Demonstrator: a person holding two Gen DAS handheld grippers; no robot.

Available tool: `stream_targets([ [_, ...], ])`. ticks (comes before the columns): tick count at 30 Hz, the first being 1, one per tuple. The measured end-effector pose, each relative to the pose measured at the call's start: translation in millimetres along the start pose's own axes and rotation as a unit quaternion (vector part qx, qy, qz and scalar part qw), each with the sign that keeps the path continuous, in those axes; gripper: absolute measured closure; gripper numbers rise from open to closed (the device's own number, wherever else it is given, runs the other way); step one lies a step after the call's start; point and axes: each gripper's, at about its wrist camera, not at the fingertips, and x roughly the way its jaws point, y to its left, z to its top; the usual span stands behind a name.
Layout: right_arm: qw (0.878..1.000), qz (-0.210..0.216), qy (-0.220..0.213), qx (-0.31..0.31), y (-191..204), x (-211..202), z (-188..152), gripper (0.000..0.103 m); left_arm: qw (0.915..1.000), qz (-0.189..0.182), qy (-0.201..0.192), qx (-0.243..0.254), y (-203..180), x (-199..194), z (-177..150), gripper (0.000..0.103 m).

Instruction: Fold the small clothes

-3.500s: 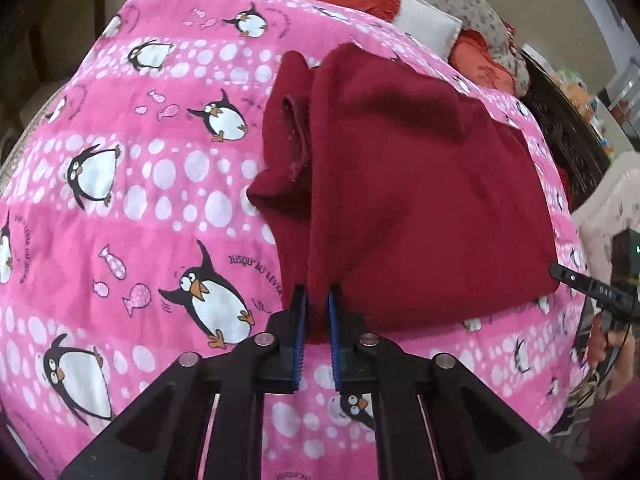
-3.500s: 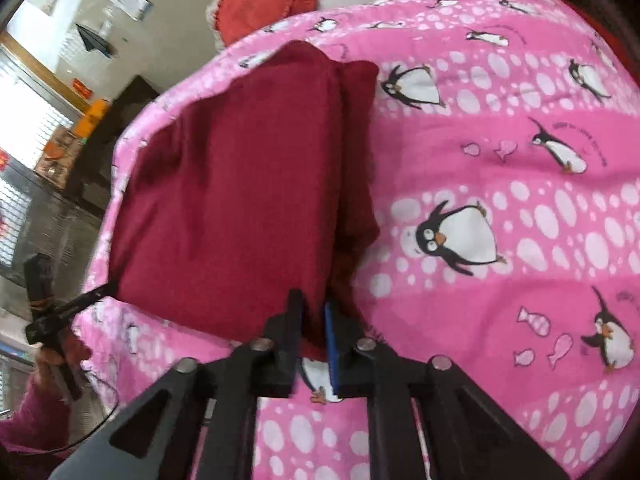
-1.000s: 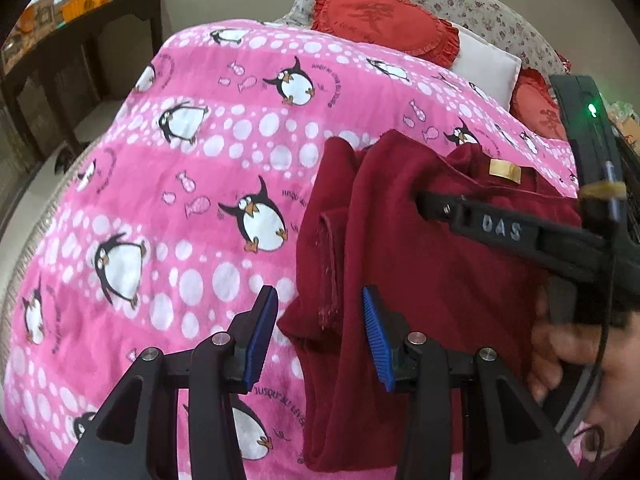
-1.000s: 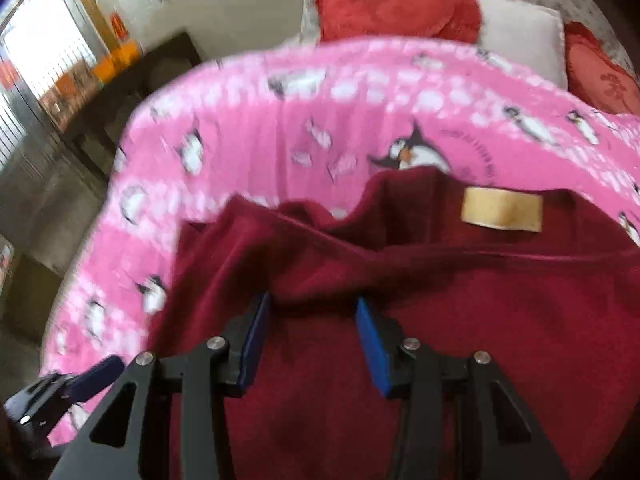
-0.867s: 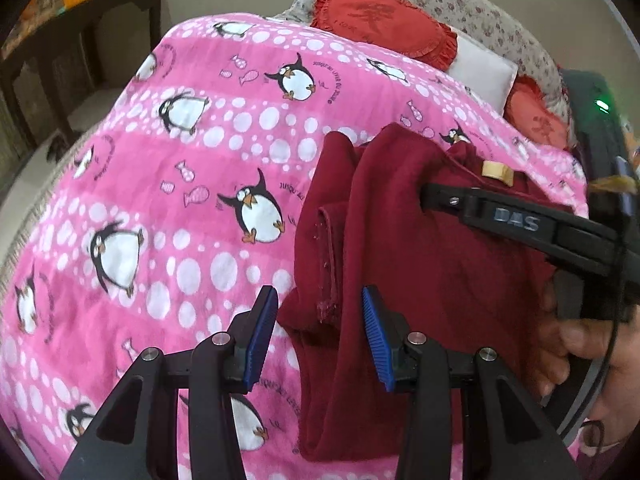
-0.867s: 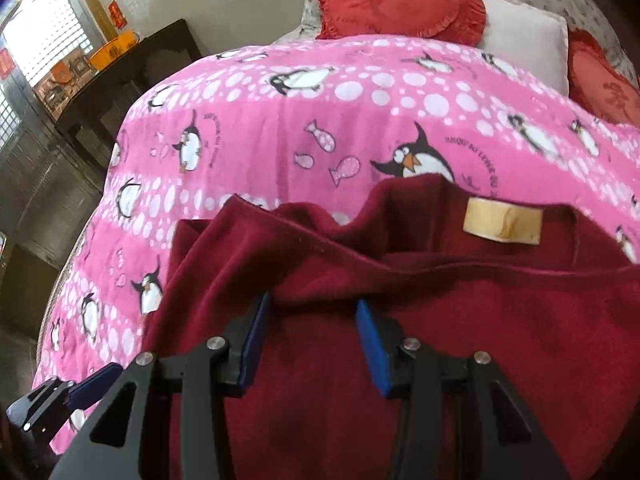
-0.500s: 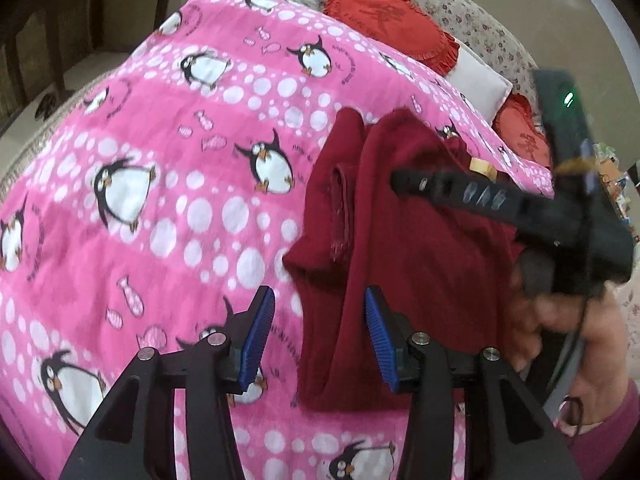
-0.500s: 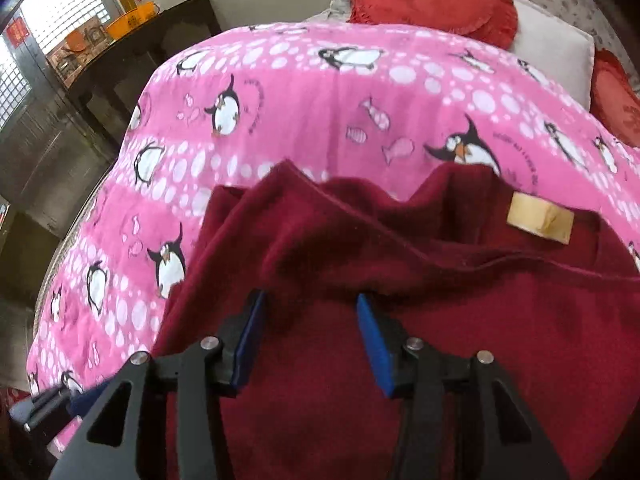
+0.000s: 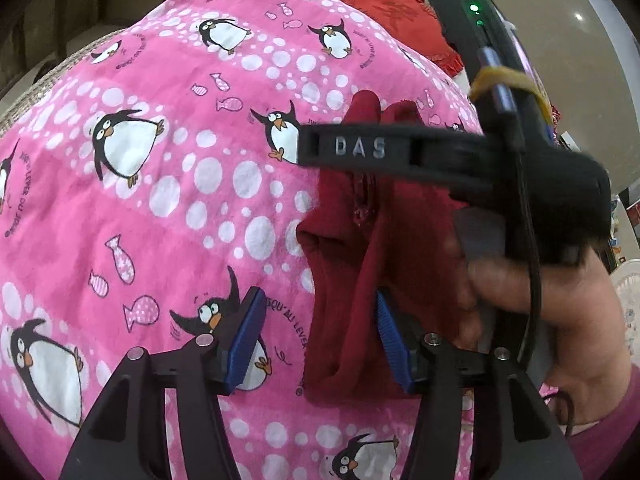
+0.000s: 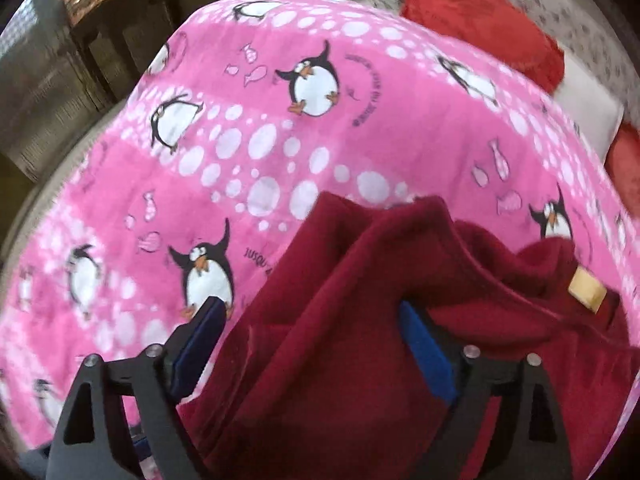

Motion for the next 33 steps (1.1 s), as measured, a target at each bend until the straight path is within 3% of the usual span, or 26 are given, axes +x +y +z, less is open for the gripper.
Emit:
stream_targets([
  [1, 1.0, -0.003, -0.005, -0.001, 0.4, -1.7, -1.5, 0.021, 1.0, 0.0, 0.0, 0.002, -1.1, 1.5, 2.2, 0.066],
  [3, 1.0, 0.012, -0.023, 0.007, -9.4, -13.9, -5.2, 0.057, 0.9999, 0.0, -0.007, 0.013, -6.0, 2.4, 4.0, 0.061],
  [5, 0.997, 0.062, -0.023, 0.031, -25.5, -28.8, -9.0, 0.072, 0.9994, 0.001, -0.016, 0.03, -13.6, 4.9, 5.8, 0.059],
  [6, 0.996, 0.076, -0.029, 0.039, -33.5, -37.6, -10.7, 0.074, 0.9989, 0.001, -0.02, 0.042, -18.5, 6.6, 6.5, 0.059],
  [10, 0.989, 0.12, -0.057, 0.063, -63.0, -72.4, -21.2, 0.076, 0.9974, -0.02, -0.023, 0.065, -36.1, 12.2, 10.0, 0.06],
  [11, 0.988, 0.127, -0.059, 0.069, -69.3, -76.6, -23.9, 0.076, 0.9974, -0.028, -0.023, 0.062, -39.1, 11.6, 10.3, 0.071],
  [12, 0.987, 0.132, -0.059, 0.074, -74.5, -79.3, -27.0, 0.076, 0.9973, -0.042, -0.02, 0.057, -42.8, 11.1, 10.3, 0.088],
  [15, 0.984, 0.144, -0.057, 0.084, -79.0, -75.8, -24.8, 0.076, 0.997, -0.046, -0.022, 0.059, -51.6, 9.0, 12.0, 0.102],
  [17, 0.983, 0.151, -0.057, 0.091, -81.2, -74.7, -26.9, 0.074, 0.9961, -0.045, -0.032, 0.068, -57.4, 2.5, 10.6, 0.103],
  [19, 0.983, 0.15, -0.051, 0.091, -80.5, -73.4, -22.4, 0.063, 0.9955, -0.05, -0.04, 0.07, -61.4, -3.4, 9.7, 0.103],
  [21, 0.986, 0.131, -0.041, 0.091, -77.5, -71.1, -19.0, 0.037, 0.9949, -0.056, -0.047, 0.07, -63.5, -8.9, 10.1, 0.103],
  [27, 0.99, 0.111, -0.019, 0.084, -63.9, -62.7, -5.2, 0.028, 0.9944, -0.059, -0.046, 0.074, -68.1, -14.2, 6.8, 0.103],
  [29, 0.993, 0.1, -0.008, 0.069, -54.2, -56.0, 0.0, 0.028, 0.9948, -0.052, -0.044, 0.076, -68.7, -12.7, 6.1, 0.103],
  [31, 0.996, 0.074, -0.008, 0.049, -46.2, -50.3, 0.5, 0.048, 0.9956, -0.041, -0.042, 0.073, -68.6, -12.3, 5.4, 0.103],
  [32, 0.997, 0.062, -0.023, 0.048, -45.5, -51.8, -2.0, 0.071, 0.9958, -0.04, -0.041, 0.072, -68.4, -13.4, 4.4, 0.103],
  [33, 0.996, 0.063, -0.03, 0.05, -46.9, -52.6, -4.5, 0.072, 0.9958, -0.043, -0.04, 0.071, -68.7, -13.9, 4.1, 0.103],
])
